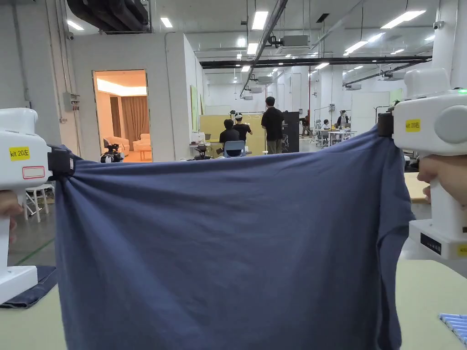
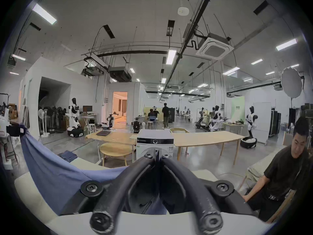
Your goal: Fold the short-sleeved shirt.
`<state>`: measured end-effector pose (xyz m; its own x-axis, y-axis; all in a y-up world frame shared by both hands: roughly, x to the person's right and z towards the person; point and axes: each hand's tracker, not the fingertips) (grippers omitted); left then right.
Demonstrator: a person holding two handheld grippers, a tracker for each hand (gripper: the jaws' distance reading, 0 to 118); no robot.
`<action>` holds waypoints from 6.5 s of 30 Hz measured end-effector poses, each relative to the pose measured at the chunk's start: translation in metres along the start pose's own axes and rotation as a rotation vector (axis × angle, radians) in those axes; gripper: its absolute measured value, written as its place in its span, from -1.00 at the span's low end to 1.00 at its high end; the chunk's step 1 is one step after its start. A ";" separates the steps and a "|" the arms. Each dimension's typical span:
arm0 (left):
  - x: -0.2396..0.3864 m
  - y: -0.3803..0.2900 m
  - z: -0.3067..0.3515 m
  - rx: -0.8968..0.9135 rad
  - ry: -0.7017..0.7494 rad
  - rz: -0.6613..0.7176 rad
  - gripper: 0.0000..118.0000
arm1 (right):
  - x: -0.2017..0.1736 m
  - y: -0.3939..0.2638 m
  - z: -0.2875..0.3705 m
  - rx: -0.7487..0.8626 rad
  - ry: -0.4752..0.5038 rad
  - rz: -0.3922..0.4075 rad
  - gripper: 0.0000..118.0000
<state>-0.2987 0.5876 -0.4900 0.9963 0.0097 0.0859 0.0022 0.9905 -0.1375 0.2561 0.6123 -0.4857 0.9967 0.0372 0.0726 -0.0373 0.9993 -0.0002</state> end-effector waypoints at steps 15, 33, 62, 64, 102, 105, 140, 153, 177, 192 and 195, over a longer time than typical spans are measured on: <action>0.016 0.037 -0.117 0.087 0.066 -0.041 -1.00 | -0.011 0.061 -0.118 0.105 -0.080 -0.016 -0.99; 0.018 -0.073 -0.163 -0.058 0.033 -0.005 -1.00 | -0.007 -0.074 -0.133 -0.006 -0.045 0.005 -0.99; 0.022 -0.324 0.131 -0.203 -0.062 -0.042 -1.00 | -0.016 -0.342 0.238 -0.287 0.169 0.025 -0.99; 0.021 -0.353 0.150 -0.254 -0.054 -0.088 -1.00 | -0.018 -0.363 0.261 -0.361 0.162 0.007 -0.99; 0.010 -0.463 0.321 -0.262 0.147 0.086 -1.00 | -0.084 -0.461 0.383 -0.480 0.126 -0.002 -1.00; 0.018 -0.475 0.316 -0.356 0.036 0.063 -1.00 | -0.095 -0.461 0.381 -0.522 0.169 -0.085 -1.00; 0.012 -0.503 0.215 -0.600 0.029 0.006 -0.95 | -0.069 -0.445 0.390 -0.546 0.063 -0.074 -1.00; 0.023 -0.492 0.227 -0.601 0.029 0.069 -0.95 | -0.018 -0.492 0.338 -0.730 0.014 0.103 0.98; -0.015 -0.425 0.166 -0.625 -0.052 0.030 -0.95 | -0.015 -0.406 0.269 -0.725 0.148 0.218 -0.89; -0.015 -0.462 -0.008 -0.843 -0.057 -0.015 -0.95 | -0.020 -0.458 0.078 -0.900 0.178 0.292 -0.89; -0.021 -0.473 -0.016 -0.856 -0.058 0.005 -0.91 | -0.018 -0.477 0.065 -0.924 0.176 0.318 -0.83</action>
<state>-0.3196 0.1170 -0.4426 0.9906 0.0440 0.1299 0.0851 0.5463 -0.8333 0.2509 0.1343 -0.4218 0.9496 0.2289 -0.2144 -0.3078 0.5496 -0.7767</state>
